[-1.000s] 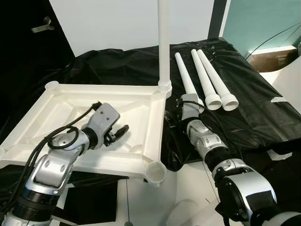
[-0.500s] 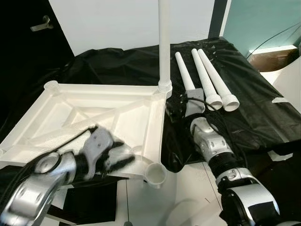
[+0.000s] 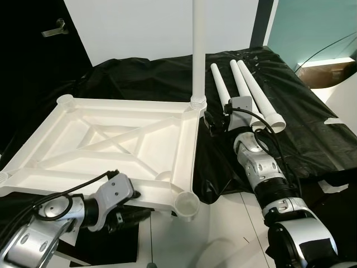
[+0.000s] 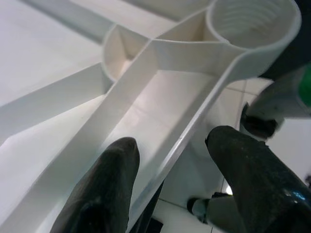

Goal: Building children table

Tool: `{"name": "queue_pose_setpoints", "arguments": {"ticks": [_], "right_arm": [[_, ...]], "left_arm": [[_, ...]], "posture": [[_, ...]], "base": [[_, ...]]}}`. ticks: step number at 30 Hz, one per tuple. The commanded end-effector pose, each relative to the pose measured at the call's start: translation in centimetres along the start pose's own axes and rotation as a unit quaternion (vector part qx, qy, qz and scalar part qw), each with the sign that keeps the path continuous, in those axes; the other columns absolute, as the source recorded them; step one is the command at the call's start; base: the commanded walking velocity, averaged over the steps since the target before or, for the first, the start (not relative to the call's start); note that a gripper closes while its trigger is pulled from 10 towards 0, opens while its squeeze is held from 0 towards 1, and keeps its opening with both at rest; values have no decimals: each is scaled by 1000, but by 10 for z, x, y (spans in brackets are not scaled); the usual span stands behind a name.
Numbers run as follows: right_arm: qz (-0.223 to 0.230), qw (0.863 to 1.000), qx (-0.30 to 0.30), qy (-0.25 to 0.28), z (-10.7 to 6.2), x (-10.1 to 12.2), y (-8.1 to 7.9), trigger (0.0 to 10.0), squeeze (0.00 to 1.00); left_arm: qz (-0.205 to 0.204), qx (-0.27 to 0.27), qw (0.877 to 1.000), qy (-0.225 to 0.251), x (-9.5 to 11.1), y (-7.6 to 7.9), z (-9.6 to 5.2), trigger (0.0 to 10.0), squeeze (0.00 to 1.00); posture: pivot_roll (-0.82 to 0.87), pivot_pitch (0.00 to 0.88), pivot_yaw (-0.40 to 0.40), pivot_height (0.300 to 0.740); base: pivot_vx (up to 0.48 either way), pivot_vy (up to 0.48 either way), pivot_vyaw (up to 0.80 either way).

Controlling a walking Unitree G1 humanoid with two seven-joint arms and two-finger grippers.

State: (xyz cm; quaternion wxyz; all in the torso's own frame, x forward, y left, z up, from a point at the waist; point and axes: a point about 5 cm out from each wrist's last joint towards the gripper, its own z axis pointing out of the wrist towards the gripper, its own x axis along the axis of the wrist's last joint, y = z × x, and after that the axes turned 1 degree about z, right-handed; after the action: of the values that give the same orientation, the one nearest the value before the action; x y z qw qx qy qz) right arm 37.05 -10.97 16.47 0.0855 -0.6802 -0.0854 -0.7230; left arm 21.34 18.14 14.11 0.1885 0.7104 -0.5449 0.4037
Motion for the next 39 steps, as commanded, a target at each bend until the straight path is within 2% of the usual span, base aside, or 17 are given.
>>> {"name": "queue_pose_setpoints", "arguments": {"ticks": [1,7,12,13,14,15,17,18,20,22,25,37,38,39], "right_arm": [[4,1000,4,-1,-1,1,-3,10000,0],[4,1000,1,2,-1,2,-1,10000,0],[1,1000,-13,4,-3,4,8,10000,0],[1,1000,-17,4,-3,4,10,10000,0],[1,1000,-19,4,-3,5,11,10000,0],[2,1000,-22,3,-4,5,12,10000,0],[2,1000,-23,3,-4,5,13,10000,0],[3,1000,-26,3,-4,5,14,10000,0],[3,1000,-27,3,-4,5,14,10000,0],[4,1000,-30,4,-4,5,15,10000,0],[3,999,-33,5,-4,5,15,10000,0],[3,998,-55,2,-5,4,21,10000,0],[3,998,-64,1,-5,4,23,10000,0],[2,998,-70,0,-5,3,25,10000,0]], "left_arm": [[3,57,998,-28,-7,-10,5,10000,0],[6,60,997,-47,-11,-13,9,10000,0],[31,41,994,-99,-22,-10,18,10000,0],[28,42,994,-97,-21,-11,20,8118,0],[26,43,994,-95,-19,-11,22,8118,0],[23,48,994,-91,-17,-13,24,5098,0],[21,52,995,-88,-16,-14,25,5098,0],[24,71,993,-89,-15,-20,26,0,0],[26,84,992,-90,-15,-24,27,0,0],[13,121,989,-89,-13,-34,29,0,0],[-2,151,984,-89,-12,-42,31,0,0],[-10,201,975,-94,-6,-50,40,0,0],[-7,207,974,-89,-3,-51,43,4353,0],[-4,210,974,-86,0,-52,45,4353,0]], "posture": [[55,3,32,740],[45,4,37,740],[34,5,47,740],[31,8,48,740],[31,8,48,740],[29,8,51,740],[29,8,51,740],[27,10,54,740],[26,10,55,740],[24,10,57,740],[23,10,58,740],[26,14,61,740],[27,15,61,740],[27,15,61,740]], "base": [[0,0,0],[0,0,0],[0,0,0],[0,0,0],[0,0,0],[0,0,0],[0,0,0],[0,0,0],[0,0,0],[0,0,0],[0,0,0],[0,0,0],[0,0,0],[0,0,0]]}}
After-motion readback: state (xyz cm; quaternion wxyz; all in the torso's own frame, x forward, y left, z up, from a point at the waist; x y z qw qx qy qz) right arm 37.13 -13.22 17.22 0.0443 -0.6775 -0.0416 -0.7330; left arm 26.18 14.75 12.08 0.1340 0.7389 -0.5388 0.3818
